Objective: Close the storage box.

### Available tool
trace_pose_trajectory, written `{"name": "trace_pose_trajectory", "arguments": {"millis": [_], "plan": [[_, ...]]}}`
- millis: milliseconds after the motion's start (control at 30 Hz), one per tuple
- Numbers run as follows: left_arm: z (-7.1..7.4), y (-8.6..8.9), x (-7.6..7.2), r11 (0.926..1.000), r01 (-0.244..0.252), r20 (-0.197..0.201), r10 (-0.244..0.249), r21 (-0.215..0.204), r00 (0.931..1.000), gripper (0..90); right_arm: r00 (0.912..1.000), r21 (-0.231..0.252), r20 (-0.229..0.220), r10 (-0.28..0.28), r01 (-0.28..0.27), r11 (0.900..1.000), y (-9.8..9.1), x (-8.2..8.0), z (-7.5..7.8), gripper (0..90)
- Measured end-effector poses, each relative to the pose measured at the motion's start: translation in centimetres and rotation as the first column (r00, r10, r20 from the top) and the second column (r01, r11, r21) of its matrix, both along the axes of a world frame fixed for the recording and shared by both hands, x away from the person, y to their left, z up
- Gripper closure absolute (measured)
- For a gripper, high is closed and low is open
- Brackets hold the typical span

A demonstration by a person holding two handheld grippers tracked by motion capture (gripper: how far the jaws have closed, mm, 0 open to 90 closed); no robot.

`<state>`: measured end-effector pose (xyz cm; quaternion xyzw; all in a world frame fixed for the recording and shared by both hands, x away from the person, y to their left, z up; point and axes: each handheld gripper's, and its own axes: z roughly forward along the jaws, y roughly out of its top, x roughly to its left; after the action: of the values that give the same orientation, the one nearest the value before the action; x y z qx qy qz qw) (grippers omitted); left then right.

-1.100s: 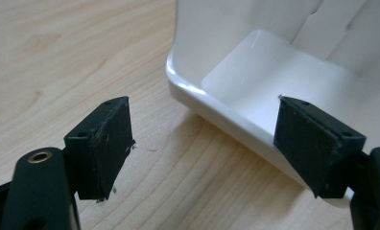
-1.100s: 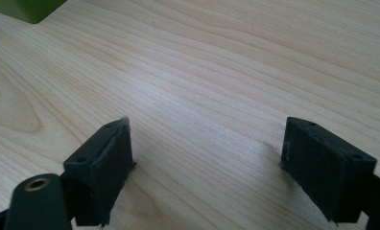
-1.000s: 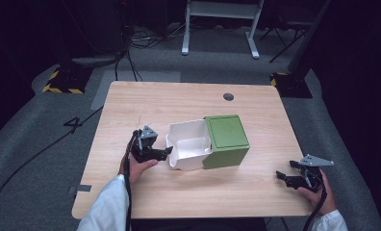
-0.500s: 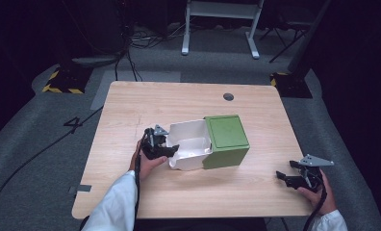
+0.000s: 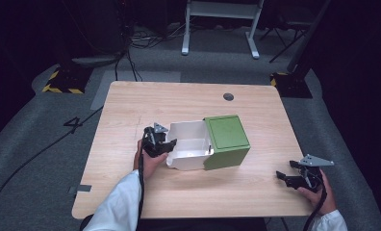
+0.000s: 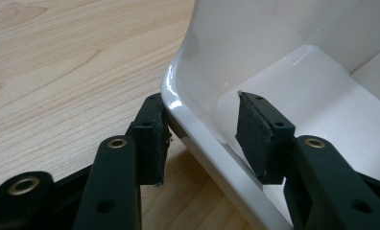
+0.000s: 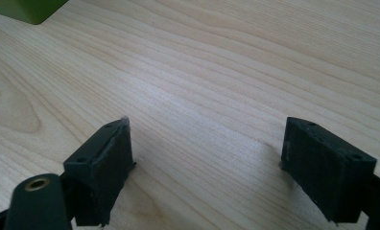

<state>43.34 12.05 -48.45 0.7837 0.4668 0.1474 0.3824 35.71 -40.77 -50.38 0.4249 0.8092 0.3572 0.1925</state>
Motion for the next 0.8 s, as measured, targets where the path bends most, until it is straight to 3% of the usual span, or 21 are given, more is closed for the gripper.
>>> {"name": "trace_pose_trajectory", "arguments": {"millis": [267, 667, 800], "plan": [[-0.1, -2.4, 0.2, 0.9995, 0.027, 0.007, -0.027, 0.019, 0.9996, 52.2, 1.0000, 0.000, 0.000, 0.000, 0.000, 1.0000, 0.0, 0.0, 0.0, 17.8], [-0.2, -5.2, 0.8, 0.9990, 0.045, 0.003, -0.045, -0.005, 0.9990, 48.0, 1.0000, 0.000, 0.000, 0.000, 0.000, 1.0000, 0.0, 0.0, 0.0, 17.8], [0.0, -6.1, 0.7, 0.9982, 0.056, 0.018, -0.056, -0.020, 0.9983, 43.1, 1.0000, 0.000, 0.000, 0.000, 0.000, 1.0000, 0.0, 0.0, 0.0, 17.9]]}}
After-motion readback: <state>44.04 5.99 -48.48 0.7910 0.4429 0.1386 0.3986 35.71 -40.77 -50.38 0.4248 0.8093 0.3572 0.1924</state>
